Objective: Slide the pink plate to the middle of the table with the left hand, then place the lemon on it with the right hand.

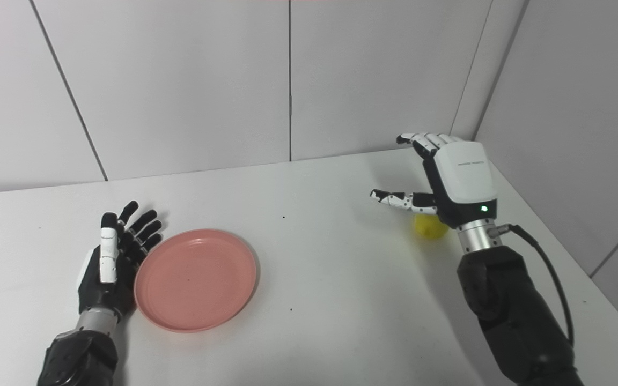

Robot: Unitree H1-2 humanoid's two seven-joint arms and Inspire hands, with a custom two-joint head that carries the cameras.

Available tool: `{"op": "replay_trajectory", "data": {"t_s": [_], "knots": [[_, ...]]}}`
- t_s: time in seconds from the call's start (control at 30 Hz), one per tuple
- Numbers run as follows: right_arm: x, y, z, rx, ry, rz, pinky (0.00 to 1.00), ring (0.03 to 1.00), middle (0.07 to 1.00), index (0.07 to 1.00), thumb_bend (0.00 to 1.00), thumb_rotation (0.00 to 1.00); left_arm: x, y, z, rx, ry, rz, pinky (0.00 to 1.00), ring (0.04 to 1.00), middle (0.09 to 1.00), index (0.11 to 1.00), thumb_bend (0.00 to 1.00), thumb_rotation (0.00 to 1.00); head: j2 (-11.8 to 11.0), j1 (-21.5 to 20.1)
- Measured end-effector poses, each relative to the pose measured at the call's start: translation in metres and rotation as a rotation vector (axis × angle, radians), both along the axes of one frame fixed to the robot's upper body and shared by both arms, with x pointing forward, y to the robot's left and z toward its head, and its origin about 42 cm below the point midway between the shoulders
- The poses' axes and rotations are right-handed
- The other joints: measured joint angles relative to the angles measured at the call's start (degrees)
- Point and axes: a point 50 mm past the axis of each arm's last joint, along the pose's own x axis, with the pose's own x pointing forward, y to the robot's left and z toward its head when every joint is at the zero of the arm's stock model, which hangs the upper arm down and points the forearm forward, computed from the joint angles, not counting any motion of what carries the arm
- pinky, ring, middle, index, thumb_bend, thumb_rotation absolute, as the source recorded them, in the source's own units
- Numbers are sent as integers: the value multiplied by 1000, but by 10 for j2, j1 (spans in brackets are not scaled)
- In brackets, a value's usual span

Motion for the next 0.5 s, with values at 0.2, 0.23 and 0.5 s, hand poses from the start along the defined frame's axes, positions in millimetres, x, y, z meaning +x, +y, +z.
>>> {"op": "replay_trajectory", "data": {"t_s": [0.2, 0.23, 0.5], "knots": [[4, -11, -13, -4, 72, -35, 559, 678, 715, 682, 862, 694, 0, 0, 0, 0, 0, -1, 847, 833, 820, 903, 864, 882, -1, 4], [6, -13, -15, -7, 79, -41, 553, 674, 713, 679, 866, 693, 0, 0, 0, 0, 0, -1, 845, 832, 819, 902, 863, 881, -1, 4], [20, -26, -13, 14, 127, -75, 525, 669, 711, 675, 882, 700, 0, 0, 0, 1, 0, -2, 850, 833, 819, 903, 857, 883, 0, 6]]}}
